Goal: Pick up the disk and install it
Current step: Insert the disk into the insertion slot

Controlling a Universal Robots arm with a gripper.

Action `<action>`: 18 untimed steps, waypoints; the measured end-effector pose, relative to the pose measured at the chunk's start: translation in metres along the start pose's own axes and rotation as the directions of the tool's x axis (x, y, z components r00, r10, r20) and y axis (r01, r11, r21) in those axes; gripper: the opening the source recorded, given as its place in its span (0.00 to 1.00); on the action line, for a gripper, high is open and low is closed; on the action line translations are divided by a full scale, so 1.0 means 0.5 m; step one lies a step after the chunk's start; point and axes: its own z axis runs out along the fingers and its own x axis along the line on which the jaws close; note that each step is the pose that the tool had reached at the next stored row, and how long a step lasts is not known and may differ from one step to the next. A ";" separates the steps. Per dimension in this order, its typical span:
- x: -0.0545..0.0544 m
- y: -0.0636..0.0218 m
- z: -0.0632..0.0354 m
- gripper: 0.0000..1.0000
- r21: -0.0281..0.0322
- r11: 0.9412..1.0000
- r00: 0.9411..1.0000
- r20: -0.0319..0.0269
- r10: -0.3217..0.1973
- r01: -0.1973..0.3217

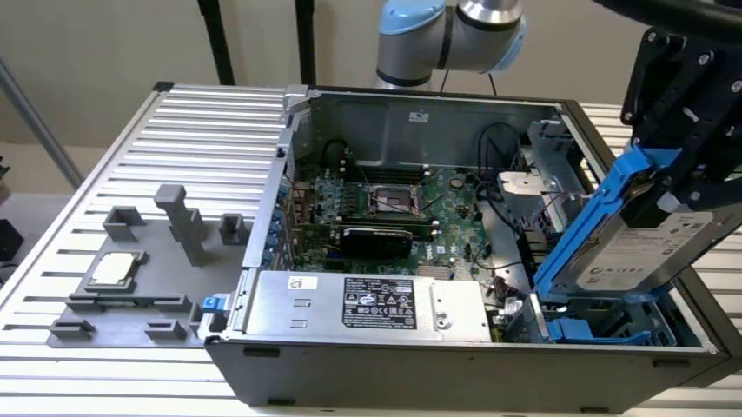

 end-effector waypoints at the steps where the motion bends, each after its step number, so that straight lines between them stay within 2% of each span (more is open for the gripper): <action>1: 0.001 -0.009 0.001 0.00 0.000 1.000 1.000 0.000 0.000 0.000; 3: 0.003 -0.025 0.003 0.00 -0.001 1.000 1.000 0.000 0.000 0.000; 4: 0.003 -0.028 0.004 0.00 -0.001 1.000 1.000 0.000 0.000 0.000; 18: 0.003 -0.029 0.004 0.00 -0.001 1.000 1.000 0.000 0.000 0.000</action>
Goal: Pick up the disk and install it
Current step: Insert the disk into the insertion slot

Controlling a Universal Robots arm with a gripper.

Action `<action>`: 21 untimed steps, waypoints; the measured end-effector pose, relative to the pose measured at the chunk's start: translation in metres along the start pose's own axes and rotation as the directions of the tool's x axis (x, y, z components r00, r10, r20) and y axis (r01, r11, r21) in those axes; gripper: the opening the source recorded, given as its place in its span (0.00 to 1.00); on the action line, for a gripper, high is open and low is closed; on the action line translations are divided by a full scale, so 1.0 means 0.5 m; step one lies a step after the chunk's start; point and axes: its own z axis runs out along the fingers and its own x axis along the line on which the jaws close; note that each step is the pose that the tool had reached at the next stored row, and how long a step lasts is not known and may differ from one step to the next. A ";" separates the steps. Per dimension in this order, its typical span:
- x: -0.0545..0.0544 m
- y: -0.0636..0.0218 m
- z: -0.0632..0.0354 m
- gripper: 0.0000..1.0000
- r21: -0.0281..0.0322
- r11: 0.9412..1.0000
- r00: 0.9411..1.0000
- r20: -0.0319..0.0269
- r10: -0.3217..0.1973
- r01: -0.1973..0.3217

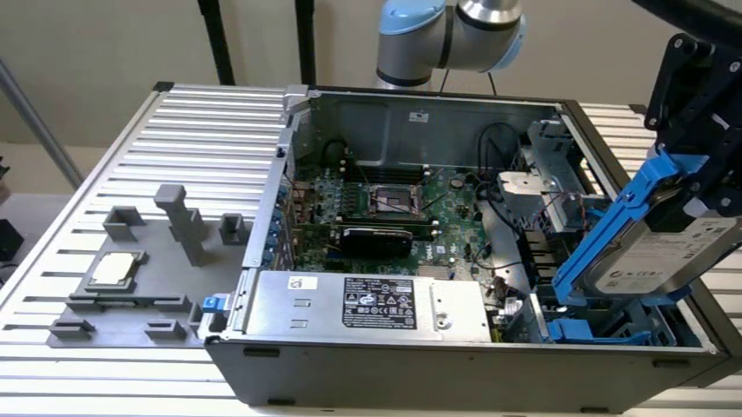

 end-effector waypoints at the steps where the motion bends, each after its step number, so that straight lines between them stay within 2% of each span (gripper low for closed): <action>1: 0.000 0.000 0.000 0.00 0.000 1.000 1.000 0.000 0.000 0.000; 7: 0.000 0.000 0.003 0.00 0.000 1.000 1.000 0.000 0.000 0.000; 21: 0.001 -0.001 0.034 0.00 0.000 1.000 1.000 0.000 0.000 0.000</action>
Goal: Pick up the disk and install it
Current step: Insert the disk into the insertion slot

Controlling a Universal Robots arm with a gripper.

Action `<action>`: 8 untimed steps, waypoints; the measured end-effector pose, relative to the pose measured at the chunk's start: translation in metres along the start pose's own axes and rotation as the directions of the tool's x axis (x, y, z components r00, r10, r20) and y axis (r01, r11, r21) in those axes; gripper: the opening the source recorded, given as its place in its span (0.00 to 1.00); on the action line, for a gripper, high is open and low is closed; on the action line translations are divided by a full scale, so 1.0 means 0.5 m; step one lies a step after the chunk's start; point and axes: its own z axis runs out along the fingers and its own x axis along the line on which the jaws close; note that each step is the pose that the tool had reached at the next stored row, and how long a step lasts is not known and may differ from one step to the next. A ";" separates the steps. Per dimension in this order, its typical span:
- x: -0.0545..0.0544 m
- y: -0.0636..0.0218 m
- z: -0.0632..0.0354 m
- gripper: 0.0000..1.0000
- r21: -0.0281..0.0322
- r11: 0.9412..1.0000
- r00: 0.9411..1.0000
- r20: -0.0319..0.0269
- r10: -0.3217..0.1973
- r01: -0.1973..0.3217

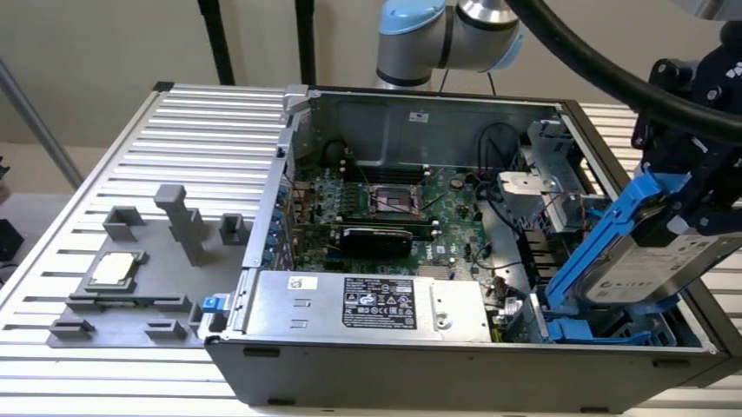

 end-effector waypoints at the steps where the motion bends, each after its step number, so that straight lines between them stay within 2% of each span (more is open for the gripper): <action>1: 0.000 0.000 0.001 0.00 0.000 1.000 1.000 0.000 0.000 0.000; 8: -0.001 0.000 0.008 0.00 0.000 1.000 1.000 0.000 0.000 0.000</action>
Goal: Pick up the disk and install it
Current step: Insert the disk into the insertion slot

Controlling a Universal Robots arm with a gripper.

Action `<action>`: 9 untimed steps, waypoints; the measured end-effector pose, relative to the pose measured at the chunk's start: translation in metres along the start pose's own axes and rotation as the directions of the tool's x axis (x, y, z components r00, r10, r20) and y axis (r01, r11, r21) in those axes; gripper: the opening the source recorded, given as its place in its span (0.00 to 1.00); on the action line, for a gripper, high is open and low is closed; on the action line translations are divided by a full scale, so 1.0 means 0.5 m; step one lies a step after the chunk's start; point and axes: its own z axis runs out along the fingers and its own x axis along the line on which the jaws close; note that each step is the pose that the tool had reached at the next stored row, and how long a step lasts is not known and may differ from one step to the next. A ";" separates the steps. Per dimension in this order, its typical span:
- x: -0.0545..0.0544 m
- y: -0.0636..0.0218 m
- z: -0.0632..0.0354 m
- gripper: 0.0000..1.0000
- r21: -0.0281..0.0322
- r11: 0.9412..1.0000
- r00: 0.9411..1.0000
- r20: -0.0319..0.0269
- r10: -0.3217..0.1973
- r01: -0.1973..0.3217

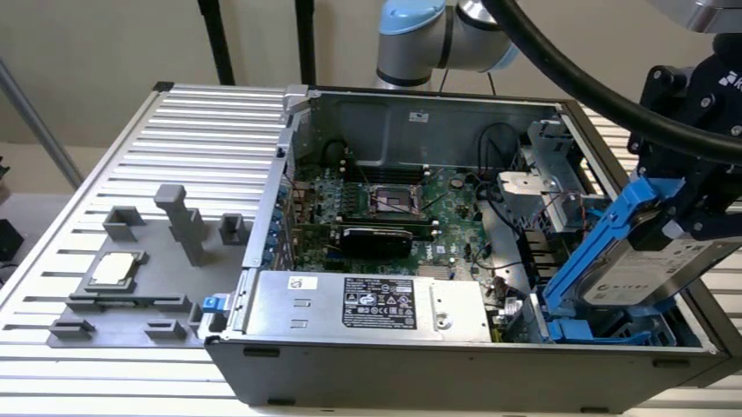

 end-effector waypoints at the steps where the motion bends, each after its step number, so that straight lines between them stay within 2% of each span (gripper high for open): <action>1: -0.001 0.000 0.001 0.00 0.000 1.000 1.000 0.000 0.000 0.000; 9: -0.009 -0.001 0.006 0.00 0.000 1.000 1.000 0.000 0.000 0.000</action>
